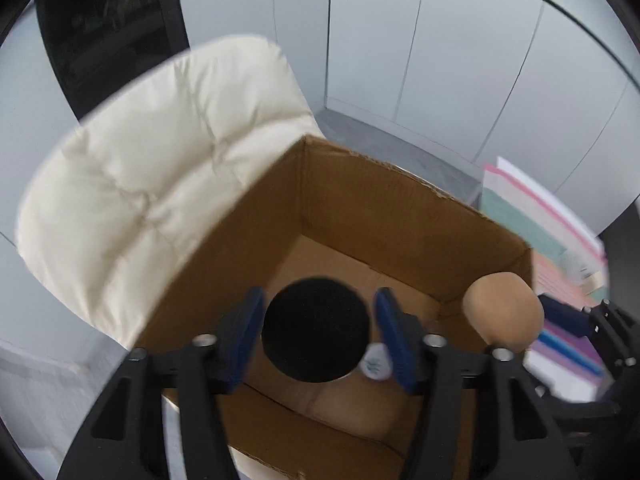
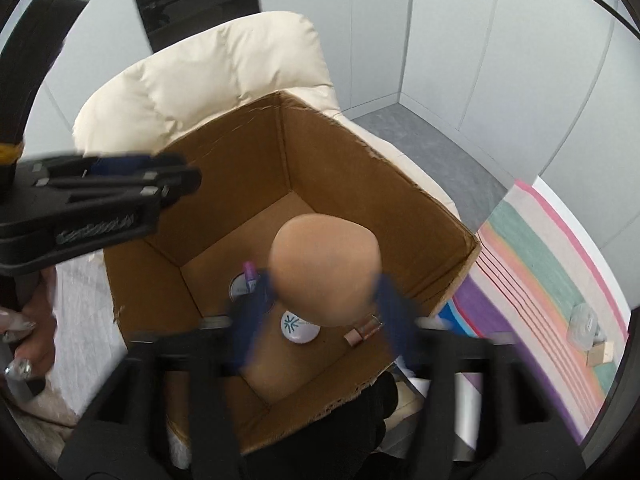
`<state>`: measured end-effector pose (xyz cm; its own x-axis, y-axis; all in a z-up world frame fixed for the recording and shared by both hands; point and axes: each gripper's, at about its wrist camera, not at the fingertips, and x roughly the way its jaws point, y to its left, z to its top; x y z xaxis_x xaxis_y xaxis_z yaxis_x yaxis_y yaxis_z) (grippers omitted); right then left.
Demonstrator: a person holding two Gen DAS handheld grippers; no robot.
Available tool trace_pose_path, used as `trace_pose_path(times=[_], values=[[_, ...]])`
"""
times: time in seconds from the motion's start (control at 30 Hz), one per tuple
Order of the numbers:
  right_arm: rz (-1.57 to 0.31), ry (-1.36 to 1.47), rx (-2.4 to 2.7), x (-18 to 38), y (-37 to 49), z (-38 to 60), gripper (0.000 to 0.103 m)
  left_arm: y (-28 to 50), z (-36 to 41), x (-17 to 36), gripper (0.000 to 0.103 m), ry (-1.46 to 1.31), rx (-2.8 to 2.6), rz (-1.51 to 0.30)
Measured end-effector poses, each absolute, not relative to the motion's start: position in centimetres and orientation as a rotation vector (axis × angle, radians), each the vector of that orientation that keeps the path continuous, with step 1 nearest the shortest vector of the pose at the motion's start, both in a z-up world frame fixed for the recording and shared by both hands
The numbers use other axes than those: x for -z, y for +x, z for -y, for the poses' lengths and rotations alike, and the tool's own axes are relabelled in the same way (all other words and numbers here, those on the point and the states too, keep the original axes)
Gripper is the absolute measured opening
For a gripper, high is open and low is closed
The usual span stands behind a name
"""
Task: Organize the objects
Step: 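Open both tools to drop the compact and sponge into the box, then move both tools back from the box to the cloth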
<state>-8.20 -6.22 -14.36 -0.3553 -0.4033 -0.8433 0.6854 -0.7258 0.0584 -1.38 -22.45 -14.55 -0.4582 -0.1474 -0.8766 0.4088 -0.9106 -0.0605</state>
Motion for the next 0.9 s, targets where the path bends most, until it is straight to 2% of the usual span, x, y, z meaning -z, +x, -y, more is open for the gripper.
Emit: trace_pose_path(times=[0.03,0.1,0.4,0.9], values=[[-0.381,1.19,2.124,14.2,-8.3,6.0,0.097,-1.3,22.8,14.5,0.082,1.413,2.402,-0.423],[-0.326,1.179,2.136,14.0,-8.5,5.5,0.098,-1.3,22.9,14.3,0.088,1.396,2.391,-0.406],[-0.263,1.232,2.159,13.9,-9.6,3.8,0.098,-1.4,21.2,13.8,0.088,1.381,2.42,-0.27],[-0.276,1.211,2.184,12.7,-8.9,2.9,0.098,-0.9,20.8,13.6,0.088,1.391,2.427,-0.246]])
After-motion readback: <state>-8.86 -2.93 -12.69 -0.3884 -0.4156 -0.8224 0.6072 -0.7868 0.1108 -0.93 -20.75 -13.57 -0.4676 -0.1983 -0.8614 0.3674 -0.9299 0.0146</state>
